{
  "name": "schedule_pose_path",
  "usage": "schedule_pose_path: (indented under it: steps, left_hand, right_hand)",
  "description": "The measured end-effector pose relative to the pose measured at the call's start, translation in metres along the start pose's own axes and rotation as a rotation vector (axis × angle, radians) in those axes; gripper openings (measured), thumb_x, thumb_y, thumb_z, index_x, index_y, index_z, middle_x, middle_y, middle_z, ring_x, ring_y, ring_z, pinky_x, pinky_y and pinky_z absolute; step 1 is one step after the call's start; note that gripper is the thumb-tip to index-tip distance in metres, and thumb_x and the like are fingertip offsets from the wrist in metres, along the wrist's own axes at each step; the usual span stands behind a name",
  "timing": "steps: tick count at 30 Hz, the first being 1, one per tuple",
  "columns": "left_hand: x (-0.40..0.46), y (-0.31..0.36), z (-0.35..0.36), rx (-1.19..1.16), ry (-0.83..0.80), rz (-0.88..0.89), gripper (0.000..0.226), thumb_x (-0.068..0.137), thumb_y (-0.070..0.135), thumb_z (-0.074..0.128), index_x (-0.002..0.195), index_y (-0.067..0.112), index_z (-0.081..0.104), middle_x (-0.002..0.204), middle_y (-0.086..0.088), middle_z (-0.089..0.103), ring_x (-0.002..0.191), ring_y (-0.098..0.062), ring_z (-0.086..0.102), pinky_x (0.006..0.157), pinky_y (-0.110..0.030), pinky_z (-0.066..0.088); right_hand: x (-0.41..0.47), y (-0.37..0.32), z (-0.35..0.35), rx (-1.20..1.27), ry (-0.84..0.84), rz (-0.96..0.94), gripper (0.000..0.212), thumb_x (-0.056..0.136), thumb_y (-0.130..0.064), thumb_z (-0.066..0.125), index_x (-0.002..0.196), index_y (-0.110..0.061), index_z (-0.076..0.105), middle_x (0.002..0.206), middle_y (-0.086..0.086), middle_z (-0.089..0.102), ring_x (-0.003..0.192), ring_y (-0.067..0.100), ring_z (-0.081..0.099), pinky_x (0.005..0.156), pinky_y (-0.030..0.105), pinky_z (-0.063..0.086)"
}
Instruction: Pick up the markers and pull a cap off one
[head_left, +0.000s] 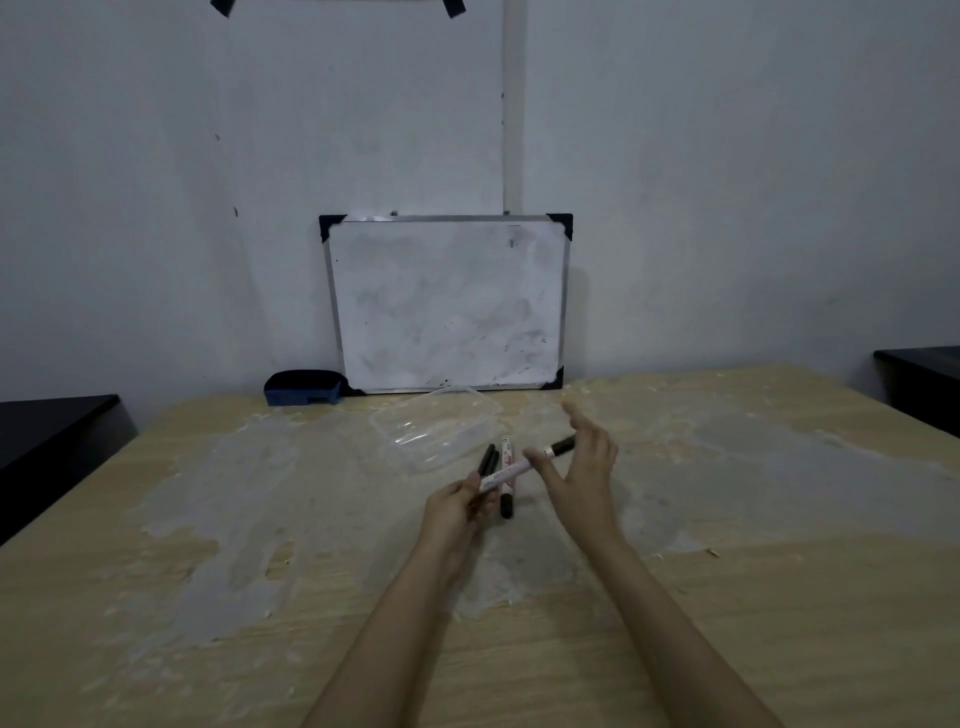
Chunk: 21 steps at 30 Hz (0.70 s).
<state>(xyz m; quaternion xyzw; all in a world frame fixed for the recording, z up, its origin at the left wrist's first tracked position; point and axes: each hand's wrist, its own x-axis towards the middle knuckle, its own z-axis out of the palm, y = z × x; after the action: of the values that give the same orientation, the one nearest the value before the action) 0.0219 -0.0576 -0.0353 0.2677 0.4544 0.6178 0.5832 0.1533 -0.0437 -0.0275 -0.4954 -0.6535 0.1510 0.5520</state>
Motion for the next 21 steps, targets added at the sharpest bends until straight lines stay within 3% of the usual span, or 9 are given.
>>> schedule_pose_path:
  steps: [3, 5, 7, 10, 13, 17, 21]
  left_hand:
    - [-0.005, 0.0, 0.005, -0.185, -0.055, -0.127, 0.025, 0.095, 0.002, 0.041, 0.079, -0.005, 0.058, 0.076, -0.014, 0.059, 0.063, -0.014, 0.059, 0.044, -0.011, 0.055]
    - [-0.006, 0.001, 0.006, -0.282, -0.104, -0.193, 0.023, 0.095, 0.003, 0.041, 0.082, -0.005, 0.057, 0.08, -0.015, 0.058, 0.053, -0.012, 0.064, 0.044, -0.013, 0.056]
    - [-0.005, 0.0, 0.006, -0.372, -0.147, -0.258, 0.023, 0.096, 0.005, 0.04, 0.083, -0.006, 0.056, 0.079, -0.017, 0.058, 0.044, -0.013, 0.067, 0.044, -0.016, 0.057]
    - [-0.004, -0.001, 0.003, -0.455, -0.187, -0.332, 0.028, 0.096, 0.01, 0.04, 0.082, -0.008, 0.057, 0.065, -0.019, 0.065, 0.045, -0.018, 0.067, 0.043, -0.02, 0.057]
    - [-0.002, -0.002, 0.001, -0.505, -0.203, -0.358, 0.031, 0.097, 0.012, 0.04, 0.082, -0.007, 0.059, 0.063, -0.019, 0.067, 0.065, -0.021, 0.062, 0.045, -0.022, 0.058]
    - [0.002, -0.006, -0.001, -0.505, -0.183, -0.357, 0.045, 0.096, 0.013, 0.043, 0.063, -0.009, 0.066, 0.058, -0.017, 0.067, 0.072, -0.021, 0.055, 0.046, -0.023, 0.058]
    - [0.001, -0.005, -0.001, -0.493, -0.162, -0.375, 0.031, 0.096, 0.013, 0.041, 0.081, -0.006, 0.059, 0.078, -0.016, 0.059, 0.074, -0.021, 0.057, 0.046, -0.023, 0.058]
  right_hand:
    - [0.002, -0.009, 0.0, 0.403, -0.015, 0.264, 0.044, 0.087, -0.011, 0.059, 0.126, -0.011, 0.039, 0.102, 0.004, 0.053, 0.106, 0.024, 0.054, 0.087, 0.027, 0.049]
    - [0.003, -0.013, 0.002, 0.548, -0.067, 0.297, 0.037, 0.087, -0.004, 0.056, 0.12, -0.01, 0.04, 0.086, 0.006, 0.057, 0.088, 0.025, 0.063, 0.074, 0.029, 0.059]
    - [0.002, -0.016, 0.003, 0.51, -0.043, 0.185, 0.046, 0.086, 0.0, 0.056, 0.125, -0.018, 0.036, 0.082, 0.005, 0.058, 0.079, 0.02, 0.064, 0.065, 0.024, 0.059]
    - [0.0, -0.02, 0.006, 0.292, 0.034, -0.052, 0.065, 0.085, -0.001, 0.059, 0.134, -0.029, 0.028, 0.079, -0.006, 0.058, 0.07, 0.005, 0.062, 0.065, 0.015, 0.055]
    - [-0.002, -0.025, 0.008, 0.189, 0.049, -0.194, 0.07, 0.084, -0.002, 0.06, 0.135, -0.034, 0.024, 0.081, -0.01, 0.057, 0.073, -0.011, 0.058, 0.063, 0.01, 0.05]
    - [-0.005, -0.027, 0.007, 0.114, 0.055, -0.345, 0.064, 0.087, -0.017, 0.055, 0.137, -0.035, 0.019, 0.101, 0.012, 0.065, 0.084, -0.001, 0.055, 0.068, 0.022, 0.055]
    - [-0.005, -0.025, 0.007, 0.103, 0.06, -0.37, 0.058, 0.086, -0.028, 0.048, 0.136, -0.032, 0.02, 0.105, 0.017, 0.066, 0.086, 0.005, 0.056, 0.067, 0.023, 0.056]
